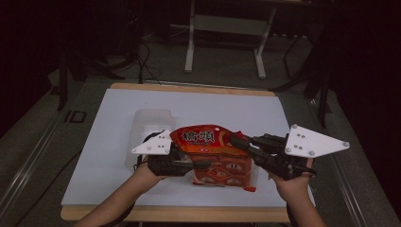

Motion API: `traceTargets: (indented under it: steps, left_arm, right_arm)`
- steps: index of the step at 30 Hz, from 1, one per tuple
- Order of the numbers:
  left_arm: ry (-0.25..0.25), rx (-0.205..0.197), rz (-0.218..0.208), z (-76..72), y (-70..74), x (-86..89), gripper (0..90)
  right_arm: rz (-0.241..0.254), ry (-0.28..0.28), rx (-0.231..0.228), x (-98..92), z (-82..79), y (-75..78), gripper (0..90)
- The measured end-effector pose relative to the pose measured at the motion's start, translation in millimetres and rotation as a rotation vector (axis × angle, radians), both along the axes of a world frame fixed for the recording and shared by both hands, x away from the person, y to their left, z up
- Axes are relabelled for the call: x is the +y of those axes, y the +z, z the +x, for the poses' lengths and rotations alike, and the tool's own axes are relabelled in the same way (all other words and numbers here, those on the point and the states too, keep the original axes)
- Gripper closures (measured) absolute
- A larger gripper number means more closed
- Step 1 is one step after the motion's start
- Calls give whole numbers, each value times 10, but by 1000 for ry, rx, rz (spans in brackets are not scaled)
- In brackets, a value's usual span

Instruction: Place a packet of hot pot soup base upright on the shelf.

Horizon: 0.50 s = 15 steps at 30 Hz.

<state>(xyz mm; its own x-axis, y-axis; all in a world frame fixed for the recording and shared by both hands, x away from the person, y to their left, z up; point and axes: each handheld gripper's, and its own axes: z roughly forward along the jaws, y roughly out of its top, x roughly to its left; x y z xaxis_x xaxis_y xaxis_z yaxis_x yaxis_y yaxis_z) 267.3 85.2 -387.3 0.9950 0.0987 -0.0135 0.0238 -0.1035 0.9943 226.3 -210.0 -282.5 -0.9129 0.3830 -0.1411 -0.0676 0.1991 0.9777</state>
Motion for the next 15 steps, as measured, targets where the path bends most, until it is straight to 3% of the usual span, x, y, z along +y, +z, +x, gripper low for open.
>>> traceTargets:
  steps: [5, 9, 15]
  left_arm:
    - [36, -5, 13, -15, 52, 21, 715]
    - [67, -22, 19, -28, 80, 36, 715]
    - [121, -31, 24, -20, 120, 79, 716]
  right_arm:
    - [13, 10, 14, -22, 49, -1, 841]
    - [21, 2, 17, -30, 85, 4, 745]
    - [66, -50, -27, -63, 60, 29, 468]
